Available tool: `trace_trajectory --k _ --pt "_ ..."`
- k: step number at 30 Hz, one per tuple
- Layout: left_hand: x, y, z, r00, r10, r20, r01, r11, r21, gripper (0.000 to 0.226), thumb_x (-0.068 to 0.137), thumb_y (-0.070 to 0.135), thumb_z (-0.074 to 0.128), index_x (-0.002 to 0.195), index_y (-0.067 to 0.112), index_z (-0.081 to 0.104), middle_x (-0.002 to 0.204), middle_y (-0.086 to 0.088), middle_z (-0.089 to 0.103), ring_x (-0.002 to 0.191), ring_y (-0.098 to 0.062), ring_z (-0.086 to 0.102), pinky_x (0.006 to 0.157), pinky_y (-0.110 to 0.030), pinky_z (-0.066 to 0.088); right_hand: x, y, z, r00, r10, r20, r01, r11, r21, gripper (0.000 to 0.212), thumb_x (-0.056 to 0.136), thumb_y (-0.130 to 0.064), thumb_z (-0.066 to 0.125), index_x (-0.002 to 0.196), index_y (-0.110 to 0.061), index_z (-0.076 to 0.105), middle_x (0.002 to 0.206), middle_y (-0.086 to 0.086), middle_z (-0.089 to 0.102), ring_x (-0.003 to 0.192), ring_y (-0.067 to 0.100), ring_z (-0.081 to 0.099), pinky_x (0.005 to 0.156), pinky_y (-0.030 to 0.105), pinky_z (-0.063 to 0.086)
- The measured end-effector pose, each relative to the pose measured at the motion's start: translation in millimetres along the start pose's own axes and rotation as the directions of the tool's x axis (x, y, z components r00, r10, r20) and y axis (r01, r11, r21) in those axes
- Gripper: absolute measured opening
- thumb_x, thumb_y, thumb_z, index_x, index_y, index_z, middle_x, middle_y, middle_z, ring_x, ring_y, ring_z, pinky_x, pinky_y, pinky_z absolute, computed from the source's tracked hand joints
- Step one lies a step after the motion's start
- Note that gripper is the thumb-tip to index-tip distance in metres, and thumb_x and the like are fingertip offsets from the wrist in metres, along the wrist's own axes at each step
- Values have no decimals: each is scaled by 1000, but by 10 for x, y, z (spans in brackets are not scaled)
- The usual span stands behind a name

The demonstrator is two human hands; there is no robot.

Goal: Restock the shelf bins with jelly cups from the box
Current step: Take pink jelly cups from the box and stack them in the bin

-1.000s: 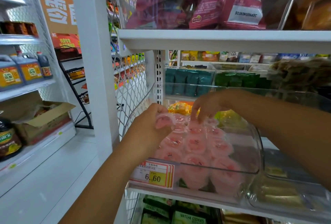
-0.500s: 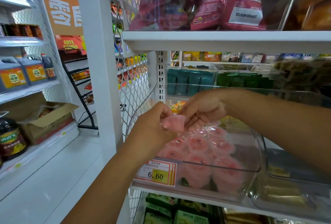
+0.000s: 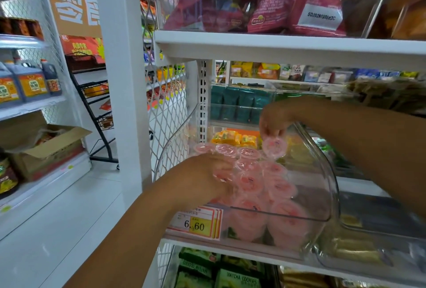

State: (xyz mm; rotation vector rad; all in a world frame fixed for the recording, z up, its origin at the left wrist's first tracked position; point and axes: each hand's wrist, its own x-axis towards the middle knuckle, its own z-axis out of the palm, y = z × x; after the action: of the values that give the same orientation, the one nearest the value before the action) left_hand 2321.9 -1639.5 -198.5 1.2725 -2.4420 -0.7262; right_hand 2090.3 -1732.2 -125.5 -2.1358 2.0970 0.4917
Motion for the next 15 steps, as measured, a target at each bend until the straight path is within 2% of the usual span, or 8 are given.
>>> trace_trajectory --k 1,3,6,11,13,15 --pt "4 8 -5 1000 -15 18 15 1000 -18 59 86 43 66 141 39 45 153 24 29 132 6 28 97 -13 18 62 11 22 1000 0 15 0 1000 5 29 87 5 61 113 -6 69 78 -5 61 54 0 57 48 10 46" --pt "13 12 -6 998 -39 45 40 999 -30 62 82 41 70 140 40 47 150 23 35 126 2 37 90 -12 25 128 0 67 999 8 47 -9 1000 26 27 88 6 60 111 -6 69 79 -4 59 65 6 59 56 15 52" --pt "18 -3 5 996 -70 49 74 995 -69 63 78 40 75 137 40 51 144 21 44 113 0 47 85 -13 34 211 -25 175 996 7 84 -5 1000 -24 28 92 3 58 115 -9 66 103 6 64 85 16 61 77 28 56" --pt "13 0 11 999 -39 -14 39 998 -59 57 81 39 71 135 39 53 140 21 47 106 3 46 82 -13 34 185 -44 234 998 -15 65 16 1000 -16 41 87 10 59 123 -9 63 123 14 62 93 25 64 82 32 56" --pt "15 -17 15 998 -28 -64 24 998 -63 52 82 39 70 132 40 55 137 22 49 102 5 46 75 -7 33 46 -80 164 999 -41 -18 41 999 -10 41 90 6 56 127 -11 61 129 10 60 102 24 62 84 28 51" --pt "4 -27 24 987 12 -158 -22 998 -64 43 83 37 70 124 41 61 134 22 52 96 6 50 72 -4 33 -196 -118 74 974 -108 -201 119 992 40 38 92 1 54 126 -14 62 129 3 59 110 19 57 84 23 42"
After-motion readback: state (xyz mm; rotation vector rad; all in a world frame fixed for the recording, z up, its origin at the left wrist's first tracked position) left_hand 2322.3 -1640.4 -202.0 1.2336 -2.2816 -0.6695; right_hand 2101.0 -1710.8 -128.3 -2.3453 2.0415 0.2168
